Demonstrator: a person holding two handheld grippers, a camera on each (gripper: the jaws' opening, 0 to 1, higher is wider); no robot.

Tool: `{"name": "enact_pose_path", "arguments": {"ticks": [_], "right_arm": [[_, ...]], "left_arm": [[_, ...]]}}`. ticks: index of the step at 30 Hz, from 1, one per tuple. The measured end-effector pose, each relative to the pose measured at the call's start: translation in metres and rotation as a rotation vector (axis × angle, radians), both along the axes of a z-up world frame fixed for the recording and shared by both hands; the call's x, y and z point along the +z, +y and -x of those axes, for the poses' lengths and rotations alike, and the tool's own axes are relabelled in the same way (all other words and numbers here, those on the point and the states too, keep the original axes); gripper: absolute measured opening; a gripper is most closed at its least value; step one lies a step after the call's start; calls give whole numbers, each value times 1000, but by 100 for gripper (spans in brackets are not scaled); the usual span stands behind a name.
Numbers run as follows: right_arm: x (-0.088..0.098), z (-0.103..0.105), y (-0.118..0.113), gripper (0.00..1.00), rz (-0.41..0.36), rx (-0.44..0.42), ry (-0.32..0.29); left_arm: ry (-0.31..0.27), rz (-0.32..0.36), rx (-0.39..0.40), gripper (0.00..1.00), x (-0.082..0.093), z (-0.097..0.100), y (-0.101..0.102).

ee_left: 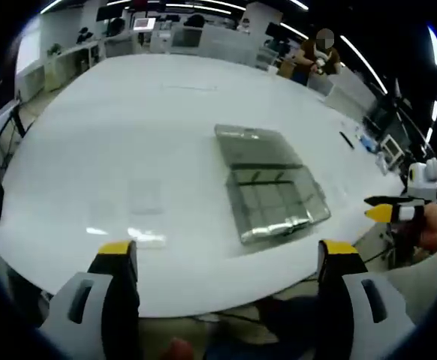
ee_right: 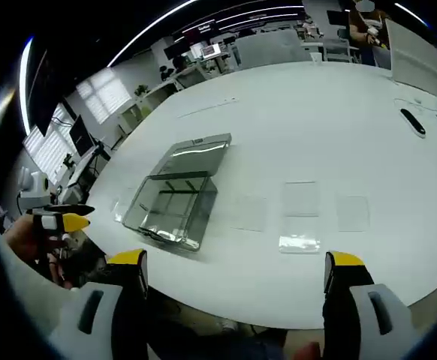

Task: Insert the divider into the dual guide fixture by aligning both edges with the guide slots and pushing it downward to the bottom, including one-sided entry, uneven engagement, binding, and posture correction.

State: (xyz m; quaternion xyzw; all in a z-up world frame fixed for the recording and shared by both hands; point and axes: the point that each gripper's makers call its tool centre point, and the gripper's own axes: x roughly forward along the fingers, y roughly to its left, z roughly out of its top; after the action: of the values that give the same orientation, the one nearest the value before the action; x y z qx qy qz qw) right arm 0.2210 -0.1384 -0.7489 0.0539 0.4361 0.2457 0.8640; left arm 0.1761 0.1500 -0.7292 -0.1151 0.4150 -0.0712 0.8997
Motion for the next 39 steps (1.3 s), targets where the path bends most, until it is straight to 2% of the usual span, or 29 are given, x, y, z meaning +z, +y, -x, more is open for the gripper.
{"name": "enact_pose_path", "arguments": {"ticks": [16, 39], "right_arm": [[-5, -1, -5, 96, 7, -6, 12], [-1, -4, -4, 96, -7, -1, -1]], "left_arm": [[9, 2, -2, 98, -3, -1, -1], [8, -2, -1, 97, -1, 3, -2]]}}
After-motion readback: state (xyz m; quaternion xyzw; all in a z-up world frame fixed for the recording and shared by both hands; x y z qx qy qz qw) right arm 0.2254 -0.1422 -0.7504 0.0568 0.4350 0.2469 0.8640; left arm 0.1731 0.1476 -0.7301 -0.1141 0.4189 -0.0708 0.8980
